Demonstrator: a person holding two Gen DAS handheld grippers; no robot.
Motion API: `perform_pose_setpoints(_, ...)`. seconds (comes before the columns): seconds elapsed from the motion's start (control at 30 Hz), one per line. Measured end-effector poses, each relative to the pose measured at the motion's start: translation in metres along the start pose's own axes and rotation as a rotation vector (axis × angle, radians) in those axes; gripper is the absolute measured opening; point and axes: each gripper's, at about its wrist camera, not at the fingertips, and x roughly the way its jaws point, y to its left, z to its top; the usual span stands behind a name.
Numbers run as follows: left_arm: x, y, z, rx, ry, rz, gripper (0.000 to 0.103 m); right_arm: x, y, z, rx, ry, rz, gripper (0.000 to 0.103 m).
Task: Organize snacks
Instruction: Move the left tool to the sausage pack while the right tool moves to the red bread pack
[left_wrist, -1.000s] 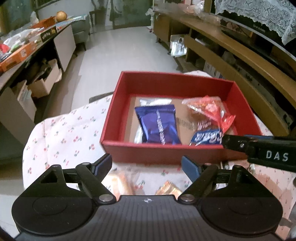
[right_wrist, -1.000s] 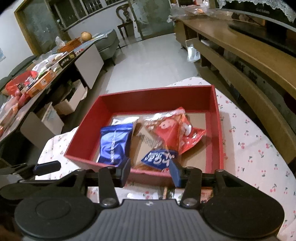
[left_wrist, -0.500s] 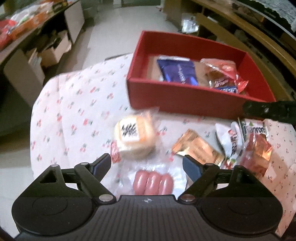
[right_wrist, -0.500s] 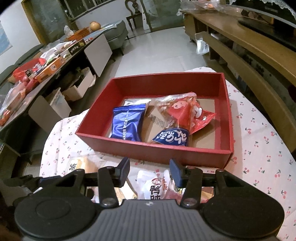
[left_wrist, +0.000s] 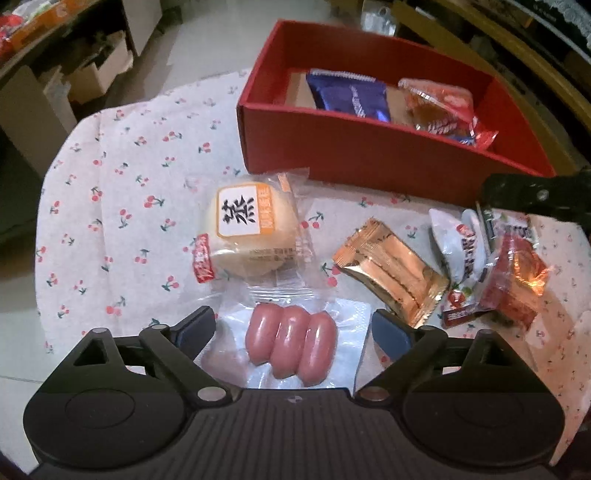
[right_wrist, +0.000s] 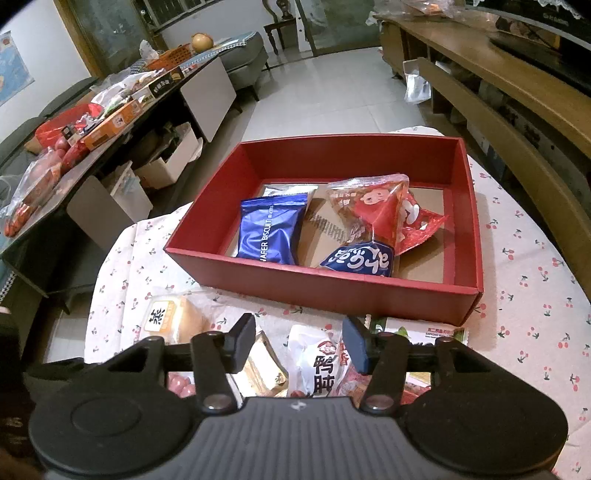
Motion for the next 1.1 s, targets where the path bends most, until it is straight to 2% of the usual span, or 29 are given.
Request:
perform_pose_setpoints(0.2,0.013,0.002,-0.003,0.007,0.033,0.022,0.099,0.001,0.0,0.001,-0.006,0.005,0.001,0.056)
perform_pose_setpoints(0.3,0.008,0.001,-0.004,0.009,0.025,0.019,0.095,0.0,0.0,0.001,-0.005,0.004,0.005,0.056)
perform_pose_setpoints(0.33,0.006,0.001,-0.005,0.012,0.024,0.018,0.086,-0.001,0.0,0.001,-0.003,0.005,0.007,0.056)
perform_pose_setpoints(0.4,0.0,0.001,-0.007,0.015,0.012,0.015,0.079,-0.002,0.0,0.0,0.0,0.007,0.003,0.056)
perform_pose_setpoints(0.87,-0.021,-0.004,-0.026,0.04,-0.007,-0.039,0.079,-0.023,-0.012,-0.018,0.039,-0.001,-0.006,0.056)
perform_pose_setpoints(1.1,-0.026,-0.009,-0.026,0.053,-0.024,-0.073,0.078,-0.02,-0.048,-0.021,0.137,0.046,-0.08,0.056)
